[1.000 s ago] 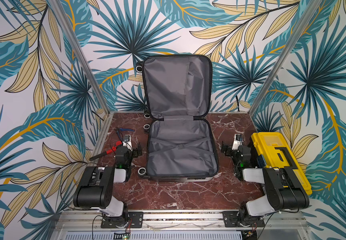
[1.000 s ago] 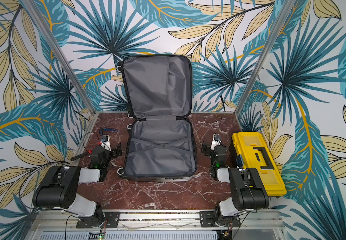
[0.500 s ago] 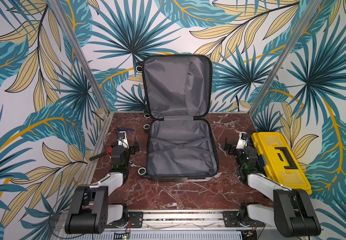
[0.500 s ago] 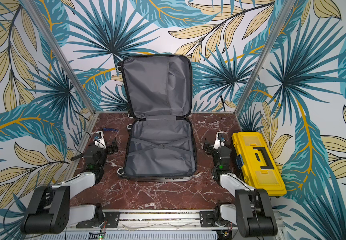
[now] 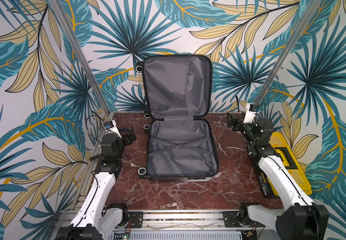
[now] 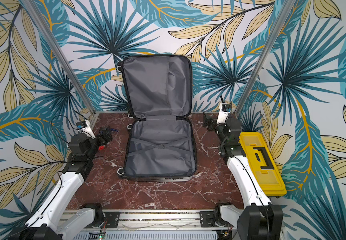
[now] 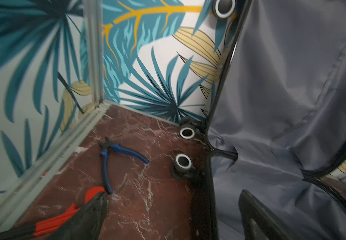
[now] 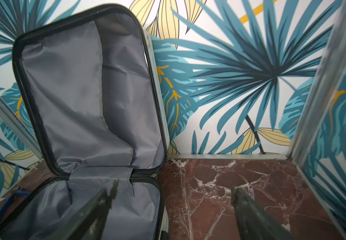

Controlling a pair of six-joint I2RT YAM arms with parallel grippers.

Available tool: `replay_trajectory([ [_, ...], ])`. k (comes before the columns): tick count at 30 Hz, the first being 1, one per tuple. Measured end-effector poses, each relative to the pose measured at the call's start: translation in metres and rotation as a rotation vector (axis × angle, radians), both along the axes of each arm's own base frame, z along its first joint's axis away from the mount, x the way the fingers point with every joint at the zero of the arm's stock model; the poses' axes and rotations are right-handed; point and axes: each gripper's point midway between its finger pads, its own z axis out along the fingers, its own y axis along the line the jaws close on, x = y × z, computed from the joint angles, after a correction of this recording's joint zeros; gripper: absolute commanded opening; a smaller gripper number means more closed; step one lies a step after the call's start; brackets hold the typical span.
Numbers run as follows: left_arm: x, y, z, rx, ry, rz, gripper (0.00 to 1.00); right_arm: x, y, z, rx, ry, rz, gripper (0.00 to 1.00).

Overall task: Close the suitcase zippers
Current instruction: Close the suitcase at the center of the board.

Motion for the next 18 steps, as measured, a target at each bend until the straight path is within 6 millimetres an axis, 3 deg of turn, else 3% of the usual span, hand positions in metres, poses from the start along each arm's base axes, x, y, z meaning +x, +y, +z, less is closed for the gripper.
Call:
replay_trajectory([
  [7,0.029,-0.043,-0.055,-0.167,0.246,-0.21,0.97,0.082,0.014,-0.014,0.066,0.095,0.046,0.87],
  [14,0.07,-0.077,-0.064,-0.218,0.313,-0.351,0.85,0.14,0.051,-0.013,0.072,0.102,0.111,0.83],
  [18,0.081,-0.096,-0.08,-0.216,0.362,-0.397,0.79,0.167,0.068,-0.017,0.06,0.11,0.132,0.72],
])
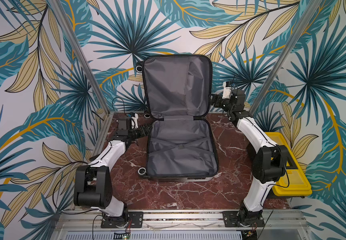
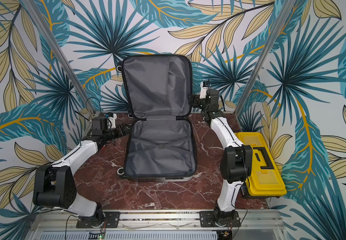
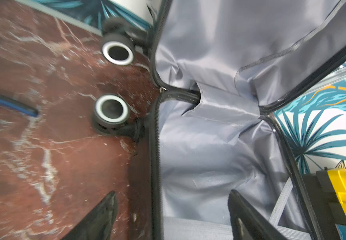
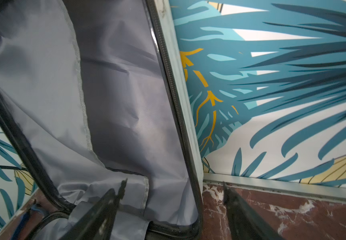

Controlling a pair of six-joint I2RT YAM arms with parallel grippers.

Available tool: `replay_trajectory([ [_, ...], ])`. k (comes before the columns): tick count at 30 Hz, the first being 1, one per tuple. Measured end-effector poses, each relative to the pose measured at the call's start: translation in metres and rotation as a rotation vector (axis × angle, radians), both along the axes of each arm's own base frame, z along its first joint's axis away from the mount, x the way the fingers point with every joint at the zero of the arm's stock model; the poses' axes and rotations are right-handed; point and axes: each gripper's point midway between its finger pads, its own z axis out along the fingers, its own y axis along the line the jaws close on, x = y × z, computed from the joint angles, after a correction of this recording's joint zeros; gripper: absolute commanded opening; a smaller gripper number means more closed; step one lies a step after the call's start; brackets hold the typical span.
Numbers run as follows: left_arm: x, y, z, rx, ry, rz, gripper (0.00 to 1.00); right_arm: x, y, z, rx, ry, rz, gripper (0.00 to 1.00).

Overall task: Close the suitcase zippers
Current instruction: Close the suitcase at the center of the board.

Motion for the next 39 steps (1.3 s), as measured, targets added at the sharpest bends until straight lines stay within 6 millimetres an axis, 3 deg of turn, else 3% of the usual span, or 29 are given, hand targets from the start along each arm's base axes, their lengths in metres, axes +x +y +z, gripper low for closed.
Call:
replay_trajectory([
  [7,0.005,-0.011,-0.029,0.074,0.082,-0.025,0.68,0.038,0.004,-0.018,-0.023,0.036,-0.022,0.57],
  [14,-0.01,-0.01,-0.059,0.151,0.187,-0.037,0.58,0.061,0.008,-0.034,-0.041,0.056,-0.017,0.39],
  [19,-0.02,-0.008,-0.073,0.19,0.254,-0.05,0.46,0.069,0.01,-0.037,-0.055,0.05,-0.018,0.13],
  [22,-0.022,-0.009,-0.08,0.199,0.274,-0.057,0.37,0.071,0.003,-0.036,-0.092,0.039,-0.037,0.05],
  [29,-0.019,-0.007,-0.081,0.218,0.288,-0.052,0.05,0.068,0.001,-0.043,-0.157,0.011,-0.043,0.0],
  [32,-0.018,-0.004,-0.081,0.24,0.3,-0.046,0.0,0.058,-0.002,-0.044,-0.162,-0.015,-0.057,0.0],
  [39,-0.011,-0.002,-0.081,0.281,0.312,-0.068,0.0,0.011,-0.009,-0.03,-0.167,-0.095,-0.072,0.0],
])
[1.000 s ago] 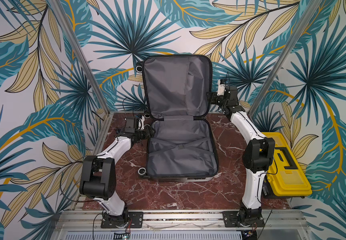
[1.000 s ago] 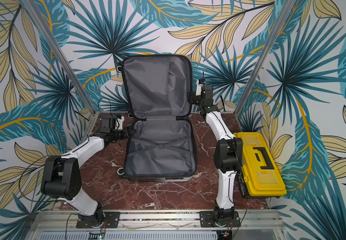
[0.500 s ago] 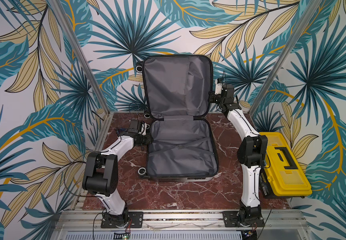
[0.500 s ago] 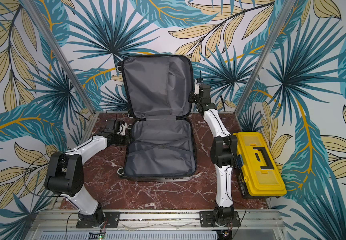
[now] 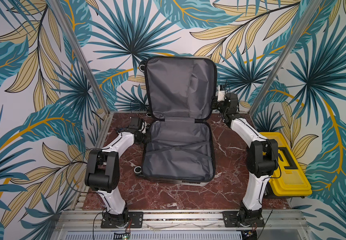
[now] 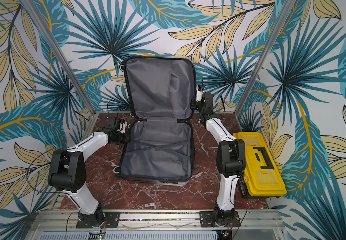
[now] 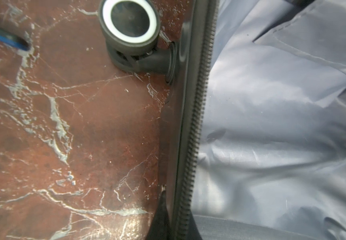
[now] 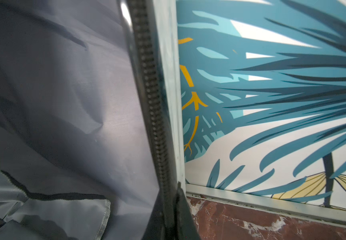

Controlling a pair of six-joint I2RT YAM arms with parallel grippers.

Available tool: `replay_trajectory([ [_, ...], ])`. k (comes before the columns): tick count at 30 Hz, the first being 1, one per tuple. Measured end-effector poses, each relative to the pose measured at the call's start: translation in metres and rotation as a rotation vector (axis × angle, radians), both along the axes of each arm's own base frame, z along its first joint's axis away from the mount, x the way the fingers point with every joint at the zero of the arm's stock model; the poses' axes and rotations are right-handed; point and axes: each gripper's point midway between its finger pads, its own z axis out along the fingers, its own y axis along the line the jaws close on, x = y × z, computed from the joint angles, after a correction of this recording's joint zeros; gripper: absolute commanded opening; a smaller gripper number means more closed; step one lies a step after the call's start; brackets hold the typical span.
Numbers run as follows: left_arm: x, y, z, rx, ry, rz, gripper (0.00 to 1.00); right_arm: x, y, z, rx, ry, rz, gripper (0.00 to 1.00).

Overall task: Close the suitcase zippers
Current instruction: Close the suitcase at the center of the board.

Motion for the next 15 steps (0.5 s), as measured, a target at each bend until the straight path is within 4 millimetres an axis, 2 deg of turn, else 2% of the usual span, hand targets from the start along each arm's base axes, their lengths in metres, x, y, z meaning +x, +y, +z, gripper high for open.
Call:
replay_trajectory([
  [15,0.041,-0.018,0.002,-0.046,0.002,-0.094,0.0,-0.098,-0.015,0.024,-0.069,-0.284,-0.011,0.0],
])
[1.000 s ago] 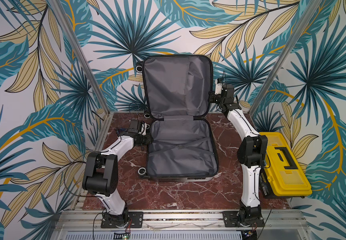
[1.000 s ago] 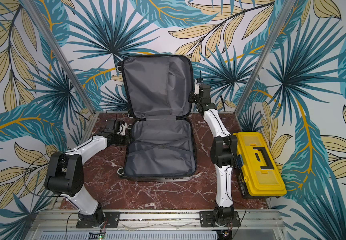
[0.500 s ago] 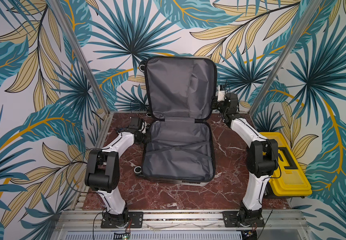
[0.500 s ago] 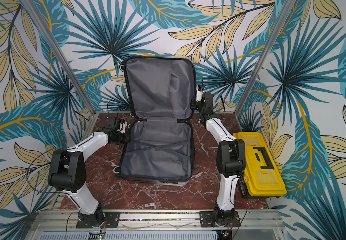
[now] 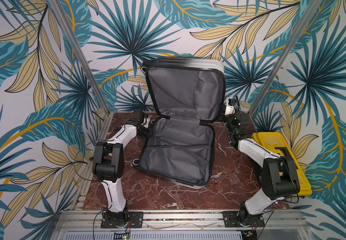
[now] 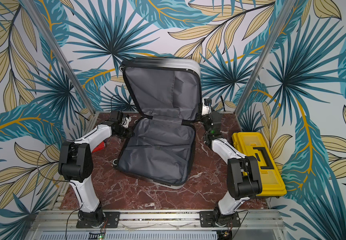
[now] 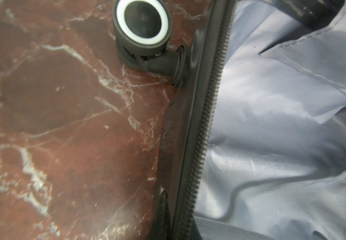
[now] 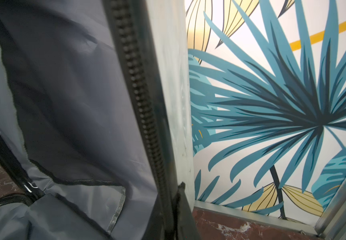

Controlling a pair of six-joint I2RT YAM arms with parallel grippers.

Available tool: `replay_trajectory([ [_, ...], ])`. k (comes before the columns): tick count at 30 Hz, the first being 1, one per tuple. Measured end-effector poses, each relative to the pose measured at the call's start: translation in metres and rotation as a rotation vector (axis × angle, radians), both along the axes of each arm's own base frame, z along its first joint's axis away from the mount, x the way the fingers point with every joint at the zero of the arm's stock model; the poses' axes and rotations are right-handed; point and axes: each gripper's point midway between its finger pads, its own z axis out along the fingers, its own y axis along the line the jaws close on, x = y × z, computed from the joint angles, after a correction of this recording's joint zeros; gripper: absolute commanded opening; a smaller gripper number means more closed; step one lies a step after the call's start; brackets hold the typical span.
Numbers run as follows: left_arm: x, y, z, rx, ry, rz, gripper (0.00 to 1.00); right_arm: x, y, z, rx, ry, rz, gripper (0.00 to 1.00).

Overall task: Close the suitcase zippers
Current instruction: Close the suitcase at the center of the board.

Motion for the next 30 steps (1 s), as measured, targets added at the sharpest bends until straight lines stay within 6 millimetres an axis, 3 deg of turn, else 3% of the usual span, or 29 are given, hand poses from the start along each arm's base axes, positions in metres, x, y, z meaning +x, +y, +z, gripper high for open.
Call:
replay_trajectory([
  [7,0.01,-0.005,0.001,-0.028,-0.007,-0.012,0.04,-0.025,0.003,-0.004,-0.029,-0.048,0.024,0.0],
  [15,0.004,-0.002,0.005,-0.117,-0.017,0.026,0.3,-0.033,0.006,-0.02,-0.042,-0.025,0.034,0.0],
  [22,-0.032,0.029,0.03,-0.193,-0.043,0.131,0.57,-0.034,0.014,-0.023,-0.042,-0.013,0.028,0.0],
  [28,-0.085,0.056,0.046,-0.221,-0.065,0.262,0.65,-0.033,0.014,-0.027,-0.043,0.004,0.013,0.0],
  [30,-0.104,0.064,0.048,-0.232,-0.066,0.306,0.72,-0.034,0.015,-0.028,-0.053,0.012,0.017,0.09],
])
